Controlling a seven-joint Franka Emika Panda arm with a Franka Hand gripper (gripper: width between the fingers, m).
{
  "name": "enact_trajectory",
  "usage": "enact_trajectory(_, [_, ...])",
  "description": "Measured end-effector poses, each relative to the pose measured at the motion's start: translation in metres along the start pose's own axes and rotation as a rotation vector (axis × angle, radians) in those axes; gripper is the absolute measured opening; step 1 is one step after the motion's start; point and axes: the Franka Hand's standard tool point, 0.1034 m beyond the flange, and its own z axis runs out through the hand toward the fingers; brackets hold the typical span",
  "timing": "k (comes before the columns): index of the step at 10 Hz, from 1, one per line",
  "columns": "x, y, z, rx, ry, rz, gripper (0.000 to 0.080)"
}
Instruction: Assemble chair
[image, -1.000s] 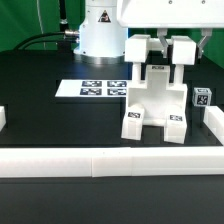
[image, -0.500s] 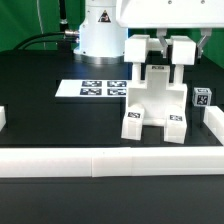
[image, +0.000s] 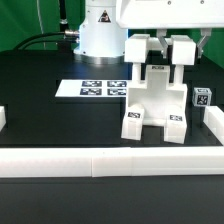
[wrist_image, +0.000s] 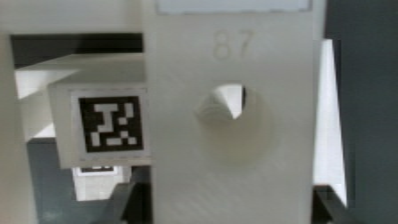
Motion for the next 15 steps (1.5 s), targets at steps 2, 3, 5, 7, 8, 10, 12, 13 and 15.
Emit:
enact_trajectory(2, [0.006, 0.0, 0.0, -0.001, 0.005, 0.001, 0.0284])
enact_trajectory(3, [0.012, 0.001, 0.001, -0.004, 0.01, 0.005, 0.0284])
enact_trajectory(5, [0.013, 0.003, 0.007, -0.01, 0.007, 0.006, 0.0284])
enact_trajectory(7, [0.013, 0.003, 0.007, -0.01, 0.006, 0.005, 0.0284])
enact_trajectory(8, [0.012, 0.003, 0.008, -0.011, 0.005, 0.005, 0.0284])
enact_trajectory(10, [0.014, 0.006, 0.016, -0.019, 0.001, 0.001, 0.0284])
enact_trajectory(12, [0.017, 0.006, 0.023, -0.026, -0.002, 0.0, 0.0284])
enact_trajectory(13, [0.018, 0.007, 0.028, -0.031, -0.003, 0.0, 0.0284])
enact_trajectory(15, [0.019, 0.01, 0.039, -0.041, -0.003, 0.001, 0.0284])
